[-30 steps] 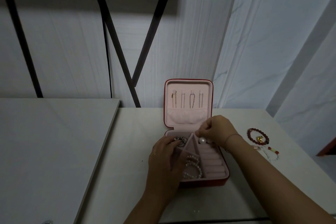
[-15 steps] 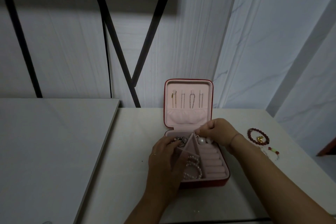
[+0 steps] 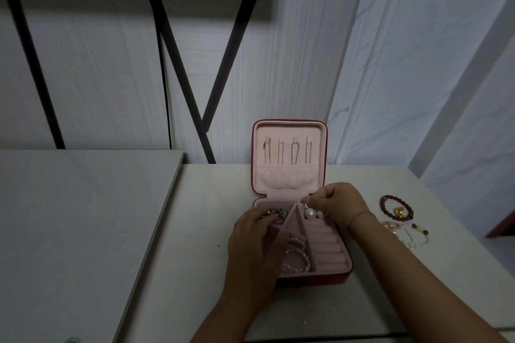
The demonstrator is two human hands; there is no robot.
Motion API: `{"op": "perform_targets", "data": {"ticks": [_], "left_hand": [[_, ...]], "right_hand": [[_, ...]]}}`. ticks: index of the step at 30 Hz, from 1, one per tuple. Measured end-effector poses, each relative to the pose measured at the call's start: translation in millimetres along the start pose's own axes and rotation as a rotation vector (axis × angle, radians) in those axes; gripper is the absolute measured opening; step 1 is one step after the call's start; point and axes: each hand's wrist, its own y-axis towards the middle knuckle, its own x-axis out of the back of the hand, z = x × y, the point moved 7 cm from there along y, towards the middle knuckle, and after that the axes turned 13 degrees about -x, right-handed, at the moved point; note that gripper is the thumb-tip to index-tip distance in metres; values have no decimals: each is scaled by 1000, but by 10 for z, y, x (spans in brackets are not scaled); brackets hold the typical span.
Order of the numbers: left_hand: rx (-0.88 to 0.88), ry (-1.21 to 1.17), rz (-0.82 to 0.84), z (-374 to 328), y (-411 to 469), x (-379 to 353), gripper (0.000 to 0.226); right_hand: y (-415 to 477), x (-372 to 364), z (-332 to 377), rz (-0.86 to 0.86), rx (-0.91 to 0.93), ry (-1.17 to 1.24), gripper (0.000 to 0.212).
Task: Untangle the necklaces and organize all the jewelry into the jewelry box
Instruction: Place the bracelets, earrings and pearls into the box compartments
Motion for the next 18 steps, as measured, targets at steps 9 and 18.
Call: {"op": "perform_targets", "data": {"ticks": [9,18], "left_hand": [[21,6,20,-2,3,-11,75],[-7,-2,-7,13,5,-2,78]], "right_hand": [[27,-32,-4,-4,-65,-110,43],[-8,10,96,-104,-28,-217,32]]}}
